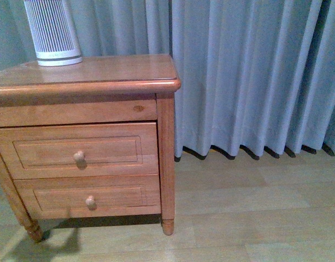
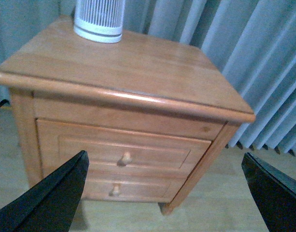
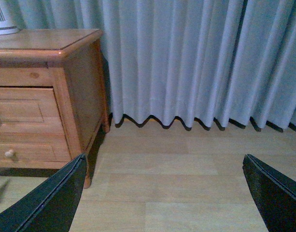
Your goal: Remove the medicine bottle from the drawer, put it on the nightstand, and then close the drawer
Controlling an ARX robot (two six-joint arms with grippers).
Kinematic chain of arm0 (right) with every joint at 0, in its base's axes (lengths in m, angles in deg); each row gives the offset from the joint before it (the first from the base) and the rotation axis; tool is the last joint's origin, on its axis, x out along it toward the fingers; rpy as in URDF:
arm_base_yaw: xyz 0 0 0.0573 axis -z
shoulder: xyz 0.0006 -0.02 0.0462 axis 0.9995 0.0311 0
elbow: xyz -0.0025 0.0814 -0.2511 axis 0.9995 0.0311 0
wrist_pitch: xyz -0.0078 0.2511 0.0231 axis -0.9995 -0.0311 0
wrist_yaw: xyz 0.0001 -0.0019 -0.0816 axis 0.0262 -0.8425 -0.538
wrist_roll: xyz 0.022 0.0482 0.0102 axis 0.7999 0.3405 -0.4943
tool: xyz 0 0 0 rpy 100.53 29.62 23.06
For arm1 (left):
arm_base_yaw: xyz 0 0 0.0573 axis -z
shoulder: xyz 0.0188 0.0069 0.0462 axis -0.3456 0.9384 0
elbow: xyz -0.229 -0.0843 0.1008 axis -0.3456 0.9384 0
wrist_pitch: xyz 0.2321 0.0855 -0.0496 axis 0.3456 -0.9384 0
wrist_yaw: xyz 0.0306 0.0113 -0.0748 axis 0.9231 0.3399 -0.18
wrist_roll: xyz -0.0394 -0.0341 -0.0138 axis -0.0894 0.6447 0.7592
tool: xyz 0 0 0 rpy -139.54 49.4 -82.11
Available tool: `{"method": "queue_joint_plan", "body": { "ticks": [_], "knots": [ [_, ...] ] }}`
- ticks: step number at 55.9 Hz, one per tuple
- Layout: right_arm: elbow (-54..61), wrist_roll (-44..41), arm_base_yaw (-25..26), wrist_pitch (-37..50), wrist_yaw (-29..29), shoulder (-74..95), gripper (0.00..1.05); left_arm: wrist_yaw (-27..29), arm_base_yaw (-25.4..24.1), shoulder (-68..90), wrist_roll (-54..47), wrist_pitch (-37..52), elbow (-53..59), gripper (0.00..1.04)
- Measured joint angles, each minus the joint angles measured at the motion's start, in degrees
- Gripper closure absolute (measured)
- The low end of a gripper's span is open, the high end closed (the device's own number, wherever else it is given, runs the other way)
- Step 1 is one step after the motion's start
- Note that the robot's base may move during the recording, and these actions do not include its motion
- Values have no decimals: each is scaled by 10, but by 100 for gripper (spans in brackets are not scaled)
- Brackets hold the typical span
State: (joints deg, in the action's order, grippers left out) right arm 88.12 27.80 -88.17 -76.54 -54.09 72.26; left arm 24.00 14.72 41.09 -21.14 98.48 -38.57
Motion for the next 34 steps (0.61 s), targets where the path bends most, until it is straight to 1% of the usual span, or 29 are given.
{"method": "queue_joint_plan", "body": {
  "ticks": [2,6,11,22,34],
  "knots": [
    [0,0,0,0,0,0,7,5,7,38,-1,28,-18,6],
    [0,0,0,0,0,0,7,33,33,176,-10,116,-75,6],
    [0,0,0,0,0,0,7,58,53,296,-19,181,-113,6],
    [0,0,0,0,0,0,7,106,75,490,-38,232,-174,6],
    [0,0,0,0,0,0,7,128,85,620,-50,254,-247,6]
  ]
}}
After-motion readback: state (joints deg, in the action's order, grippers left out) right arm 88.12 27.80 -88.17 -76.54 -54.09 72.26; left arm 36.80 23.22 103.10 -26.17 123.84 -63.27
